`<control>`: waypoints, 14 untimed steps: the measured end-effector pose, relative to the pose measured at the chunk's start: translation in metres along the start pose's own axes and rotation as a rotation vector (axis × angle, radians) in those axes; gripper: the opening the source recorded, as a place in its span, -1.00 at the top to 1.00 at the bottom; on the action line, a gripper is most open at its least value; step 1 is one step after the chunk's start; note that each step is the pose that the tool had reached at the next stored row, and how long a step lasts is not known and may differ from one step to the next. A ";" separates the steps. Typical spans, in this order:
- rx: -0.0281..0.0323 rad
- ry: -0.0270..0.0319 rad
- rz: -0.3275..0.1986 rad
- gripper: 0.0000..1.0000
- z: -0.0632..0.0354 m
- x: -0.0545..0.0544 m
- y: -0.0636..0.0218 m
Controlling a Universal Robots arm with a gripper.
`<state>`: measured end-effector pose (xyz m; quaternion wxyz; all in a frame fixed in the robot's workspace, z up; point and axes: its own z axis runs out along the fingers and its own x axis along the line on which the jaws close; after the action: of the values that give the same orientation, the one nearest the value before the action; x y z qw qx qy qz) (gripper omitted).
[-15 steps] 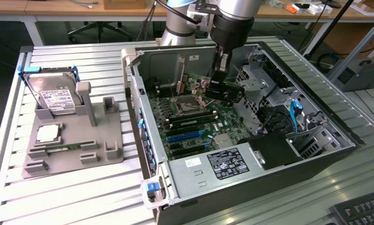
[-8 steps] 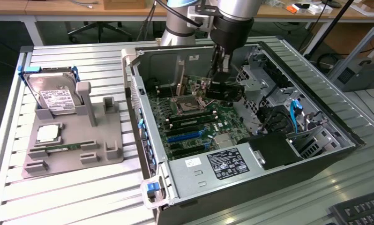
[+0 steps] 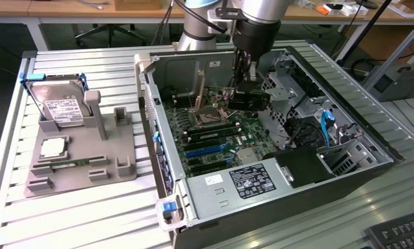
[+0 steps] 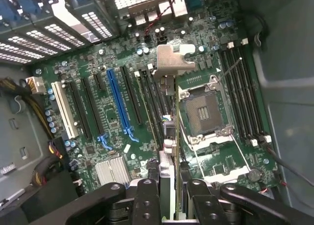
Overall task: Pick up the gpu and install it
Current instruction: 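Insert the gpu into the slot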
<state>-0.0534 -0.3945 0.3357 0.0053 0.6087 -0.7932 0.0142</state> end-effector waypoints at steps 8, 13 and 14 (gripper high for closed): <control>0.0033 0.0032 -0.083 0.47 0.0012 0.000 0.0000; 0.0060 0.0055 -0.148 0.47 0.0020 0.000 0.0000; 0.0064 0.0059 -0.161 0.47 0.0021 0.000 0.0000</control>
<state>-0.0534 -0.3945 0.3337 0.0068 0.6706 -0.7415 0.0181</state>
